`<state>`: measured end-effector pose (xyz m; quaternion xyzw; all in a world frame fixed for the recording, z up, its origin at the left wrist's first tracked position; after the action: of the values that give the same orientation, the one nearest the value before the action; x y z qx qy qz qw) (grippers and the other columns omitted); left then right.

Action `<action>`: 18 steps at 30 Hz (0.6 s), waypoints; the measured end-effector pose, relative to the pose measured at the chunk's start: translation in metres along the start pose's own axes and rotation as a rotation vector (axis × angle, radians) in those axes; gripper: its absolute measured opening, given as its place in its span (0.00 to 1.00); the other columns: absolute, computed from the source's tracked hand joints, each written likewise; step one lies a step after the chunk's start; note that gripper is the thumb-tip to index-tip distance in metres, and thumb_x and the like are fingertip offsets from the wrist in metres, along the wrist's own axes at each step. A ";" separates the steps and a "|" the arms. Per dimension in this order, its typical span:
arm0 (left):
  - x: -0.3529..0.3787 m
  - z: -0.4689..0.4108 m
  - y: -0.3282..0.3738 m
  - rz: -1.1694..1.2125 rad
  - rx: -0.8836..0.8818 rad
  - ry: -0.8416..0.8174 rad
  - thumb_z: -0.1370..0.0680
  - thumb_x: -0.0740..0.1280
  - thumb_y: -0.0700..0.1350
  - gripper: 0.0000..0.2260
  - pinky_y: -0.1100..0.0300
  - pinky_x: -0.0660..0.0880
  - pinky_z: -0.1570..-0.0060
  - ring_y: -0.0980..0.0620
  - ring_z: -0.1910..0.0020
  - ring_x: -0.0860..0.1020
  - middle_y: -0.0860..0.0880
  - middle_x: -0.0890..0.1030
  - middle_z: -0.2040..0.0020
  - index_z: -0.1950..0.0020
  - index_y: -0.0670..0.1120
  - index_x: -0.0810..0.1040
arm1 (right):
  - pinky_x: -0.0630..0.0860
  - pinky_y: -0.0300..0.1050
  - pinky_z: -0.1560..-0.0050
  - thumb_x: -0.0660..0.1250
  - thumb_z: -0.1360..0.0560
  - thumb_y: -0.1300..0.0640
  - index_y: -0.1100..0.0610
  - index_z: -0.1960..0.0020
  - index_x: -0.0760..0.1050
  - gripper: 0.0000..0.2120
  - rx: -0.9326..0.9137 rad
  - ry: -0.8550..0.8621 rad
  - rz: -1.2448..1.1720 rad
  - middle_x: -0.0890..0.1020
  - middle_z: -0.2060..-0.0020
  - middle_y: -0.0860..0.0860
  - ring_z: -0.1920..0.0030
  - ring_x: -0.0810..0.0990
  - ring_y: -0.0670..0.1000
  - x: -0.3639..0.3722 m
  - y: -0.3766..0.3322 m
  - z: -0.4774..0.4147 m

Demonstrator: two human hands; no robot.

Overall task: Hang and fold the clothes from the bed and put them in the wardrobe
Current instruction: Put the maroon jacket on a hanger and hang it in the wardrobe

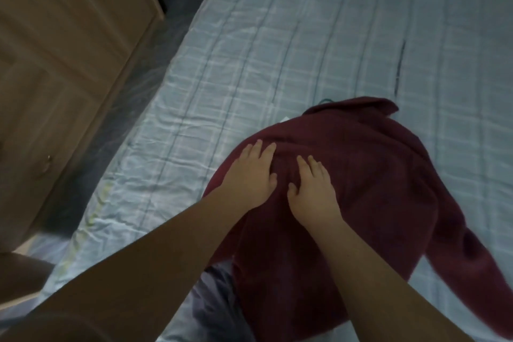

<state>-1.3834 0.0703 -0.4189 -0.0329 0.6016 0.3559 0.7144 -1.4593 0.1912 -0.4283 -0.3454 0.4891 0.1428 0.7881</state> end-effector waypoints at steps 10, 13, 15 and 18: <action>0.094 -0.021 -0.026 -0.225 -0.099 -0.267 0.23 0.64 0.61 0.32 0.41 0.66 0.36 0.41 0.31 0.66 0.44 0.66 0.27 0.22 0.54 0.57 | 0.59 0.66 0.30 0.57 0.22 0.39 0.44 0.21 0.52 0.33 0.129 -0.339 0.151 0.56 0.22 0.52 0.22 0.53 0.57 0.095 0.047 -0.010; 0.084 -0.007 -0.015 -0.176 -0.046 -0.111 0.22 0.63 0.53 0.21 0.46 0.68 0.44 0.44 0.40 0.72 0.47 0.73 0.38 0.30 0.55 0.66 | 0.71 0.58 0.41 0.60 0.22 0.47 0.51 0.35 0.69 0.18 0.071 -0.137 0.145 0.75 0.40 0.52 0.36 0.72 0.56 0.087 0.046 0.003; 0.077 0.004 -0.009 -0.124 -0.012 -0.097 0.23 0.63 0.51 0.17 0.48 0.68 0.47 0.46 0.43 0.73 0.49 0.74 0.42 0.34 0.56 0.69 | 0.72 0.55 0.51 0.60 0.22 0.53 0.53 0.47 0.70 0.06 0.022 -0.097 0.108 0.78 0.51 0.51 0.48 0.76 0.57 0.083 0.040 0.013; 0.068 0.023 0.005 -0.107 0.084 -0.124 0.25 0.62 0.51 0.14 0.51 0.67 0.49 0.48 0.45 0.73 0.52 0.73 0.46 0.39 0.56 0.71 | 0.70 0.53 0.57 0.57 0.22 0.54 0.51 0.54 0.68 0.03 -0.020 -0.057 0.106 0.79 0.58 0.49 0.57 0.76 0.56 0.075 0.035 0.038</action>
<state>-1.3654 0.1172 -0.4704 -0.0125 0.5680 0.2930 0.7690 -1.4170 0.2341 -0.4972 -0.3226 0.4825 0.1988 0.7897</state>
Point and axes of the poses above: each hand's wrist, its own z-axis away from the middle knuckle, its own x-axis out of the palm, y = z × x, the point moved 10 cm from there along -z, towards the middle knuckle
